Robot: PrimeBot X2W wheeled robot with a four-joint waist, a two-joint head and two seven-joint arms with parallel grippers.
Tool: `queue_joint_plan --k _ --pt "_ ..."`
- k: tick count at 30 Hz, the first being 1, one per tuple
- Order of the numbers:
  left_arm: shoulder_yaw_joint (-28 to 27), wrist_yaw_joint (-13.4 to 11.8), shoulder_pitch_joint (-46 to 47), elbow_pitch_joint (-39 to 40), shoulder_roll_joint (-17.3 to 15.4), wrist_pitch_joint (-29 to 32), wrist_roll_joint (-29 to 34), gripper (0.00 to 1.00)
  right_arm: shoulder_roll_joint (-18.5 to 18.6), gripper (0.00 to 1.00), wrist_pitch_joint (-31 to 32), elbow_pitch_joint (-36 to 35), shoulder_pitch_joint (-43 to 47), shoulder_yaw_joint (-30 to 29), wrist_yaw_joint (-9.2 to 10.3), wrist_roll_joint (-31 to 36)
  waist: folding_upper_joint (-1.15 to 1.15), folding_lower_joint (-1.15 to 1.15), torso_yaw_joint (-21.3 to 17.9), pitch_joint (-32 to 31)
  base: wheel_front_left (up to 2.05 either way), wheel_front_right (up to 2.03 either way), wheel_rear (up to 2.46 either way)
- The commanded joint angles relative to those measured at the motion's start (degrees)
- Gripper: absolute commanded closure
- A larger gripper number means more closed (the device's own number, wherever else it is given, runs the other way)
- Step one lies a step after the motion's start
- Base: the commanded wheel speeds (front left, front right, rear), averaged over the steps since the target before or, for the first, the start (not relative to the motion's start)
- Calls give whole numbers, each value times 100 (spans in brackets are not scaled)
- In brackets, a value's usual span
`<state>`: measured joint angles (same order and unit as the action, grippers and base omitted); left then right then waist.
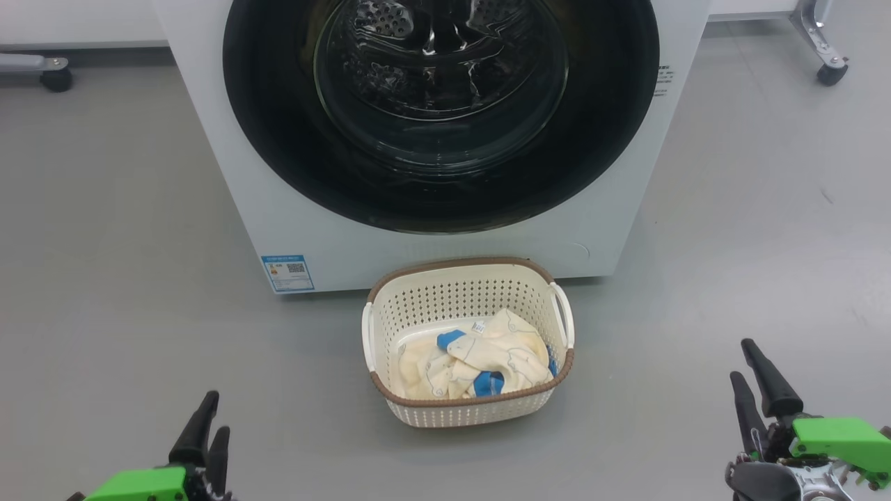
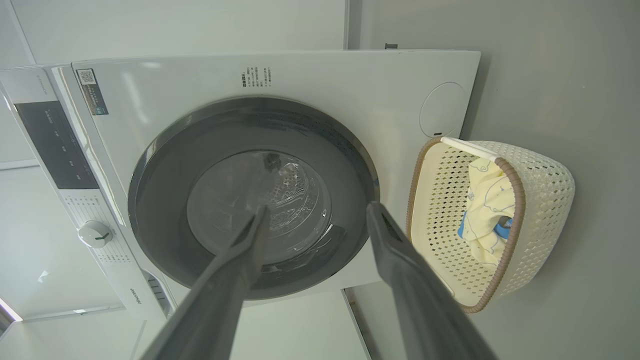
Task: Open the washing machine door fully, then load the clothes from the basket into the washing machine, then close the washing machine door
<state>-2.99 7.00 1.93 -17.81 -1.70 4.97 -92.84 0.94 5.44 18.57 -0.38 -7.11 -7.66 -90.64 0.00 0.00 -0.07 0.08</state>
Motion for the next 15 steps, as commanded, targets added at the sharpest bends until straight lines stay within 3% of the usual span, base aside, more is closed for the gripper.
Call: queue_joint_plan --k 1,15 --pt "11 7 283 243 -60 -67 62 0 116 0 -70 -215 -293 -2 1 73 0 0 0 -1 0 0 0" --pt "136 12 351 314 -148 -348 665 0 273 0 -338 -206 -390 116 3 858 0 0 2 -9 0 0 0"
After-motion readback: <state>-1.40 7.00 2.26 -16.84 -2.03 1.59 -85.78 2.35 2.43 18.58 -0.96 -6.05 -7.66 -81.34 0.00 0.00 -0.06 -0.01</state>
